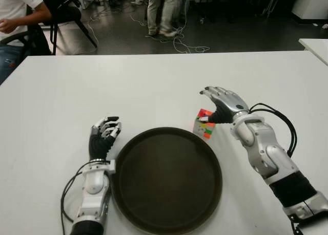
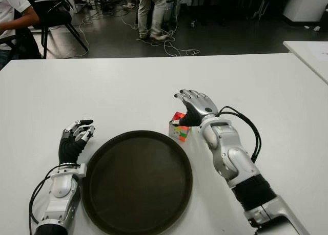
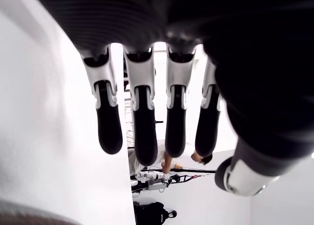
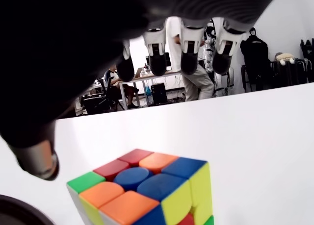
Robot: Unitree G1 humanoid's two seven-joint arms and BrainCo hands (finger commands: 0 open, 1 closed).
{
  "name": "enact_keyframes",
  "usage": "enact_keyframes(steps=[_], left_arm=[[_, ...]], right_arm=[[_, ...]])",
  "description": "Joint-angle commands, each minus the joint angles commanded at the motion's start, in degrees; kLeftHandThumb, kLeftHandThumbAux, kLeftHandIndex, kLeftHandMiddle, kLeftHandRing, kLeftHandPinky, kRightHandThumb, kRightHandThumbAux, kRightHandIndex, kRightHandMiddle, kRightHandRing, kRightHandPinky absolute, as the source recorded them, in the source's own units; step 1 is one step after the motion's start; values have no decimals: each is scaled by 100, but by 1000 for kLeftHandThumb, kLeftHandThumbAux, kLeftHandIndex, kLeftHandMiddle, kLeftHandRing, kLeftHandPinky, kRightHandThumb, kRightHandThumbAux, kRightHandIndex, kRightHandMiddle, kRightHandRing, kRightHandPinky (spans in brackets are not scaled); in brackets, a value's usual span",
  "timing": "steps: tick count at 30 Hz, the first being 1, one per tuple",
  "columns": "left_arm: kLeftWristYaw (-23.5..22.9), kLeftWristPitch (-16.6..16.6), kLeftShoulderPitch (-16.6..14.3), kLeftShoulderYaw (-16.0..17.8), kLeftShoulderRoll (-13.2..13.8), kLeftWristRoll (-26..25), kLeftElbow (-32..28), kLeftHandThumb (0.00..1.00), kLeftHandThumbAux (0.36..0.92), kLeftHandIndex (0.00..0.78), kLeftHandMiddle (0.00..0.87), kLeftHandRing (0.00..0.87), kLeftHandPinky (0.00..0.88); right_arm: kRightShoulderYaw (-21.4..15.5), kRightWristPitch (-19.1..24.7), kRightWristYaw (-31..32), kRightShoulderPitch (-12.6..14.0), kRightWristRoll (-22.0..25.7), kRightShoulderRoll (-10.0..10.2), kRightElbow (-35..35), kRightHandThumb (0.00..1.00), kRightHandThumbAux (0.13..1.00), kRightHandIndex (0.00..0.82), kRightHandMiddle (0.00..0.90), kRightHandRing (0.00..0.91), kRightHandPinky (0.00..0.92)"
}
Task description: Pick up the Rubik's Cube and put it in the plate
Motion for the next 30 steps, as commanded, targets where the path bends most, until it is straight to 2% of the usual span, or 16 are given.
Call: enact_keyframes(steps=[21, 30], left_arm=[[13, -25, 42, -9, -7, 19, -66, 702, 711, 415, 377, 402, 424], [12, -32, 32, -8, 7, 11, -41, 702, 712, 415, 361, 391, 412]], right_arm=[[48, -158, -124, 103, 17, -36, 226, 170, 535, 0, 0, 0, 31], [45, -279, -197, 147, 56, -71, 404, 189, 555, 0, 0, 0, 32]])
